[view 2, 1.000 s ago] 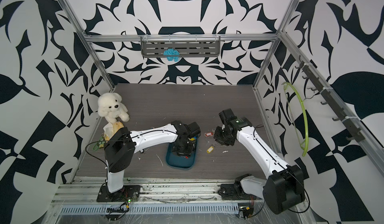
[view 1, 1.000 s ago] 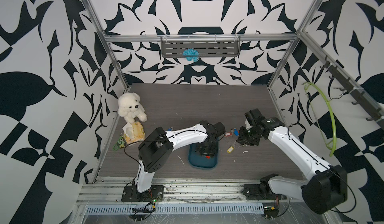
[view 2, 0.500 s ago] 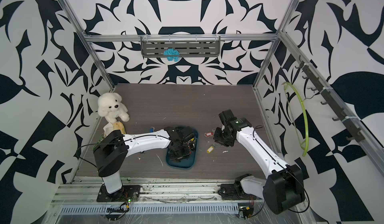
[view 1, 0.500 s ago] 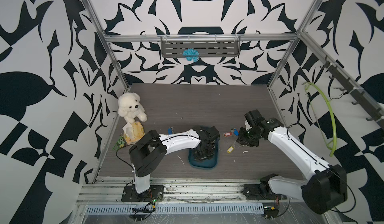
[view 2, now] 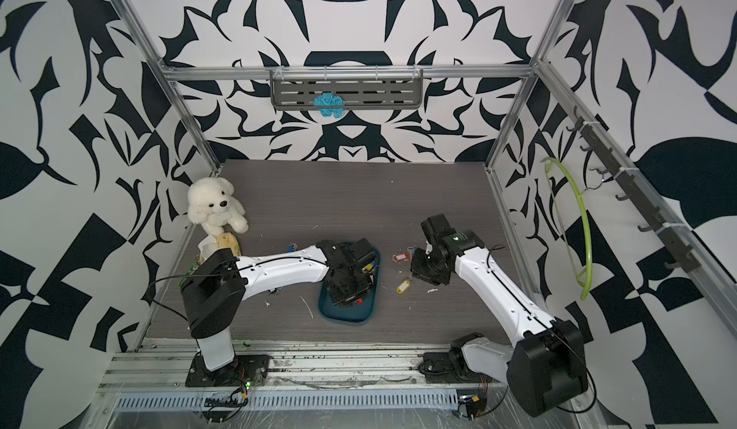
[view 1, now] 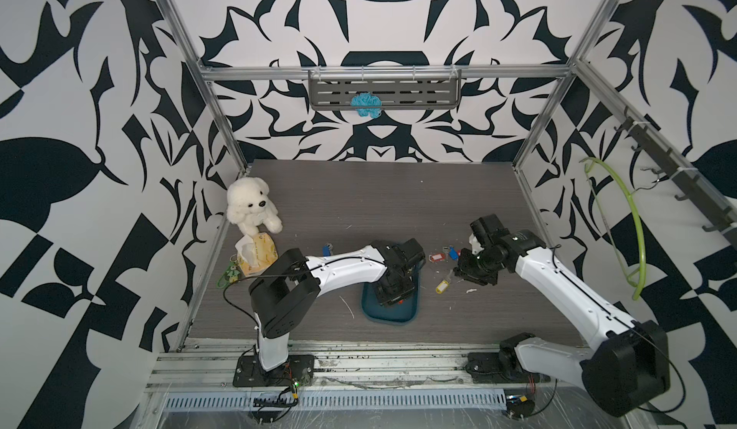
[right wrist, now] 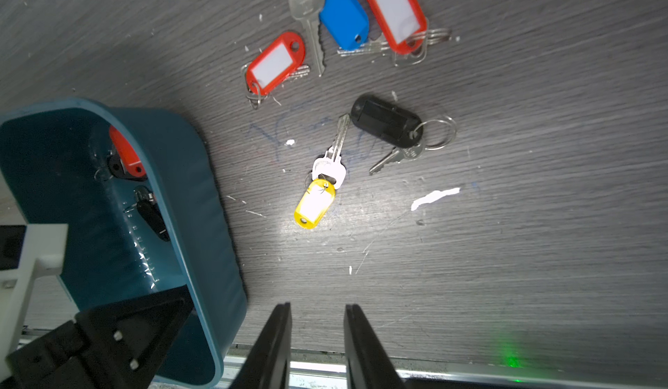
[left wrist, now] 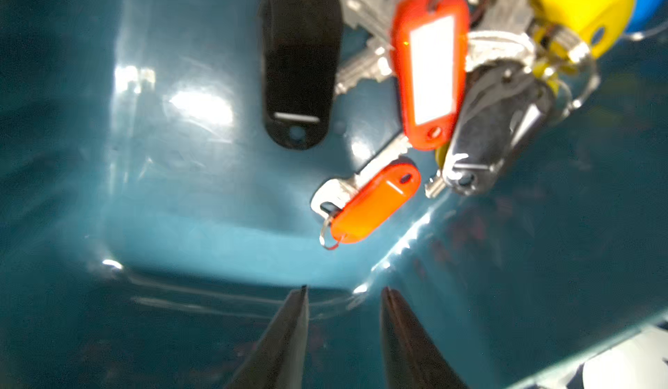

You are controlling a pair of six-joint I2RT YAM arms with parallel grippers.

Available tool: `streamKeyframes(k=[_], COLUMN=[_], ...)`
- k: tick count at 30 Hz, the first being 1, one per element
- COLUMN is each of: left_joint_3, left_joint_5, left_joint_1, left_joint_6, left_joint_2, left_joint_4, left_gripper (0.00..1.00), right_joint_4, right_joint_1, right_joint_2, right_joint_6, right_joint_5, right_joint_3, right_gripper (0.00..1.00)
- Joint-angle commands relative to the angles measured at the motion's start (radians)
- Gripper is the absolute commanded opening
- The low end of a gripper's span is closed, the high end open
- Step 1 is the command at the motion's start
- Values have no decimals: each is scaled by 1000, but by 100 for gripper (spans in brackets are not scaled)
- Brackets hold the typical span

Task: Take the keys out of the storage box
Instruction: Pick up the key from the storage box.

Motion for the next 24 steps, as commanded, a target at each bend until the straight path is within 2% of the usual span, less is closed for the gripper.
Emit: streamKeyframes(k=[1,9,24], left_joint_3=[28,63,0], left_joint_5=[-22,-34,-36], left_joint_1=[5,10,8], left_joint_6=[-25,-40,-97], left_joint_2=[30,61,62], left_joint_4=[-44,-68,-21], left_gripper=[38,37,28], right_joint_4=[0,36,60], right_joint_1=[-3,-2,-2], right_joint_2=[-24,9,-18], right_joint_6=[-29,-47,-49], right_joint_5=[-17,-70,-98], right_joint_3=[-4,-10,-47], right_gripper=[30,30,29])
